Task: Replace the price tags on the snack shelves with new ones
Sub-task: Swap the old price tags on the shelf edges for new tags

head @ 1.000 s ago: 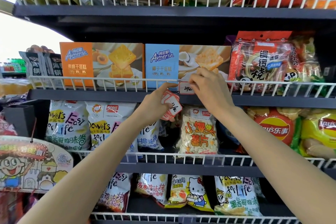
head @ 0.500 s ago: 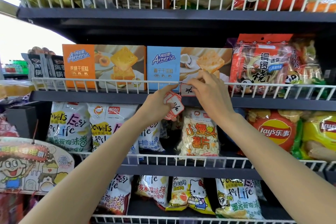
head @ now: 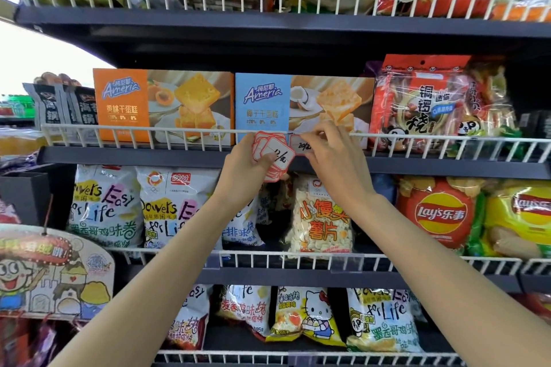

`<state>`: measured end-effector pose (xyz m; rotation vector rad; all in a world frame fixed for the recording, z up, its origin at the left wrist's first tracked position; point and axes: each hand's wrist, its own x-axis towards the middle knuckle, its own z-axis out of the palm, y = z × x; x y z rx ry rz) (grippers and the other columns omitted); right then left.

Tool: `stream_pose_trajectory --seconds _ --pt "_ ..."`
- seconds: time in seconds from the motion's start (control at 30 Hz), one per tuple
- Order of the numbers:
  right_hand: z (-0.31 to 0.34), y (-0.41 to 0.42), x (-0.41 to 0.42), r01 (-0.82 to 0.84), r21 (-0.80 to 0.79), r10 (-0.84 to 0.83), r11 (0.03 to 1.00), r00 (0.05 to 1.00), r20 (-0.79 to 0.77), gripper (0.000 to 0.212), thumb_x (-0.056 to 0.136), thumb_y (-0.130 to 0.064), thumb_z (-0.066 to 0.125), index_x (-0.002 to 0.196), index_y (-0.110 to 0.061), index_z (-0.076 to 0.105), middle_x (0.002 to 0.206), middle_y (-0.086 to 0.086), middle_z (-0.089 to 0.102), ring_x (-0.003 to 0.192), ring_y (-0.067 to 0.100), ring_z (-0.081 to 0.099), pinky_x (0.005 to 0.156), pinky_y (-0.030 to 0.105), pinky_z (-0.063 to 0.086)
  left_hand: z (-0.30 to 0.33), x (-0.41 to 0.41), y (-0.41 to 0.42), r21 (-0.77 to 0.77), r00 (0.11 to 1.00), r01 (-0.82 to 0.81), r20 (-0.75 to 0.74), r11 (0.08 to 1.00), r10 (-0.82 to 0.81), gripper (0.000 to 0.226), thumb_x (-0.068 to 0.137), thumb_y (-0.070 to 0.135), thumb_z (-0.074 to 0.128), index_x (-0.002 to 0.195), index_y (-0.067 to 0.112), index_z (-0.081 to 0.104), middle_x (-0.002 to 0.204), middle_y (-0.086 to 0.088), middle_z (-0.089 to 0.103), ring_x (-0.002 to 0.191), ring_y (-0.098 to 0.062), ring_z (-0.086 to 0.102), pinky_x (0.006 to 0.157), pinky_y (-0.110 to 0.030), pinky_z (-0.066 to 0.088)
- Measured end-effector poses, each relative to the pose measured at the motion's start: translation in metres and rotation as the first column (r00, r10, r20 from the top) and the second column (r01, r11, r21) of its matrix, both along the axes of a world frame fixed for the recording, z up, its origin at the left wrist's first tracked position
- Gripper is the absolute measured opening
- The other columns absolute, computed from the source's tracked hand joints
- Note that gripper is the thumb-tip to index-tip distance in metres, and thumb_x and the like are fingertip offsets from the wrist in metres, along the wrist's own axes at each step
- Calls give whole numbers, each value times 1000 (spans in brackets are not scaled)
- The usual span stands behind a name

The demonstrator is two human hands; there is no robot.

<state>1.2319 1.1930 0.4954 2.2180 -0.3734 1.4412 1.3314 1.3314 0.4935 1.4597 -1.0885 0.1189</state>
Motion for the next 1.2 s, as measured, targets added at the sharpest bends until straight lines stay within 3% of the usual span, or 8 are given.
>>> stream_pose_trajectory --seconds 0.13,0.23,0.4,0.57,0.77,0.93,1.1,1.2 --pt "-4 3 -1 79 -6 -79 997 996 -51 45 70 -5 77 112 -9 64 108 8 58 94 31 55 71 41 50 3 -2 -1 -26 1000 14 -14 1000 -14 25 93 11 53 117 16 51 111 -1 65 100 -16 63 88 -33 52" --pt "1 10 -7 -106 233 118 967 992 -41 31 90 -13 58 121 -11 60 117 6 57 107 26 50 88 41 45 7 -6 -6 -31 996 55 -68 998 -57 22 93 11 53 113 19 51 111 -2 65 100 -19 64 89 -40 53" --pt "11 21 -34 -521 656 473 547 838 272 17 90 -24 60 103 -16 67 94 -9 64 85 -1 56 74 7 41 12 -24 -18 -28 980 164 -113 986 -166 20 93 10 54 113 14 53 106 -5 67 96 -21 66 87 -35 53" --pt "9 -1 -75 -627 660 415 414 775 476 14 75 -17 77 72 -15 63 70 -5 60 66 7 55 61 18 45 17 -63 -43 -22 939 318 -134 948 -318 24 93 10 55 116 16 53 105 -4 67 95 -21 66 90 -41 52" --pt "12 -43 -155 -582 651 302 487 811 501 21 72 -14 78 59 -21 62 57 -4 59 54 3 51 59 24 43 14 -139 -97 -49 907 368 -202 929 -370 40 90 18 59 127 13 47 120 -3 61 105 -16 60 91 -27 51" --pt "16 -88 -227 -507 686 302 522 862 407 9 79 -19 72 70 -19 70 65 -7 64 69 14 60 73 39 52 16 -209 -137 -28 936 327 -132 945 -328 63 80 43 61 133 14 44 131 -10 55 116 -25 56 96 -48 48" --pt "23 -130 -276 -491 679 363 546 869 336 10 80 -18 71 90 -19 73 67 -10 61 62 -1 54 61 21 43 14 -262 -166 -23 961 263 -84 964 -264 12 92 20 58 103 22 55 100 -2 67 87 -16 66 81 -40 55" --pt "24 -150 -287 -497 691 358 525 866 350 11 80 -17 71 88 -24 70 63 -8 61 59 0 52 56 15 38 13 -274 -177 -1 980 194 -42 981 -194 14 90 19 60 96 30 53 95 3 67 84 -14 66 81 -37 54"
